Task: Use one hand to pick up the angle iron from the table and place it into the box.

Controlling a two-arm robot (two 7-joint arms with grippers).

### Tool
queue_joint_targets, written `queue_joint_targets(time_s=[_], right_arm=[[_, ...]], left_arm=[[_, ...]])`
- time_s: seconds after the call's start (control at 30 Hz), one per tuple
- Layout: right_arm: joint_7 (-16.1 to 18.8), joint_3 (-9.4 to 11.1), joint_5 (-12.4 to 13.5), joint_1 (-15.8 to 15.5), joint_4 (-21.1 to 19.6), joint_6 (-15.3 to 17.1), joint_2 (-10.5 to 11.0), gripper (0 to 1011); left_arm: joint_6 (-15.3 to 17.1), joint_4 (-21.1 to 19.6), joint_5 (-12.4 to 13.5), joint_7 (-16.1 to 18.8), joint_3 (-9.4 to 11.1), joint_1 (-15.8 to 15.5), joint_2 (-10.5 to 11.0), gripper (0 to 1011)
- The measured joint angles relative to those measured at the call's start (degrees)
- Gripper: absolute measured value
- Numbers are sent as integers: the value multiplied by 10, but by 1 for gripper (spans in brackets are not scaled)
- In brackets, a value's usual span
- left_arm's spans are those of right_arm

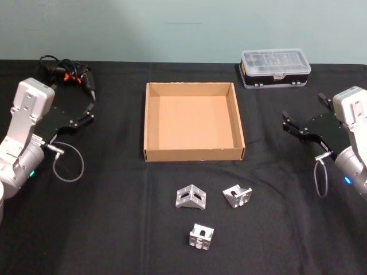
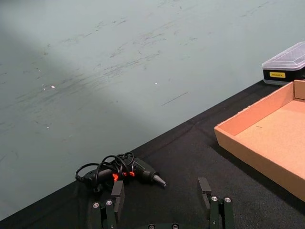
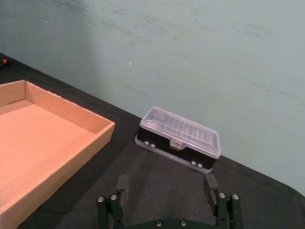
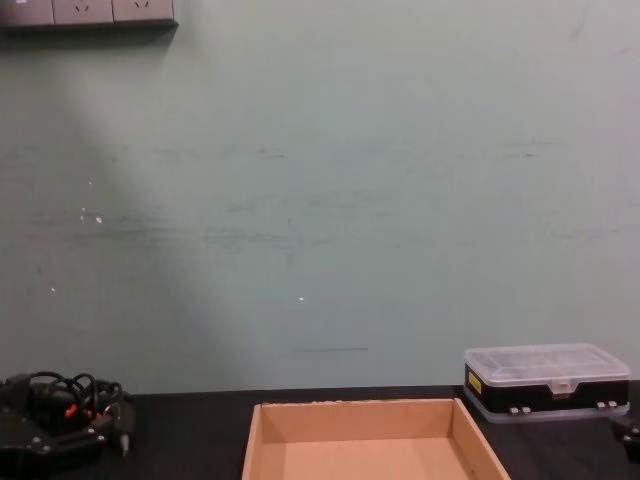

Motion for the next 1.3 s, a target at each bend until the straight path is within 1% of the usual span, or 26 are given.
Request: queue_joint_targets(time_s=[0.67, 0.73, 0.83, 0.93, 0.97, 1.03, 1.13, 1.17, 1.23, 1.3], right_arm=[[0, 0, 0, 0, 0, 0, 0, 1003], [4, 4, 0, 1, 0, -1, 0, 1003], [26, 17, 7, 7, 1, -11, 5, 1003], [43, 26, 16, 10, -3, -14, 10, 1003], [56, 32, 22, 12, -7, -15, 15, 1003], [71, 37, 28, 15, -13, -15, 21, 1003], [108, 48, 43, 22, -31, -3, 38, 1003], [108, 48, 43, 22, -31, -3, 38, 1003], [131, 57, 51, 26, -49, 10, 51, 1003], [144, 61, 55, 27, -59, 15, 58, 1003]], left_arm=[[0, 0, 0, 0, 0, 0, 0, 1000], [0, 0, 0, 0, 0, 0, 0, 1000], [0, 0, 0, 0, 0, 0, 0, 1000], [0, 0, 0, 0, 0, 0, 0, 1000], [0, 0, 0, 0, 0, 0, 0, 1000], [0, 0, 0, 0, 0, 0, 0, 1000], [0, 0, 0, 0, 0, 0, 0, 1000], [0, 0, 0, 0, 0, 0, 0, 1000], [0, 0, 0, 0, 0, 0, 0, 1000], [0, 0, 0, 0, 0, 0, 0, 1000]])
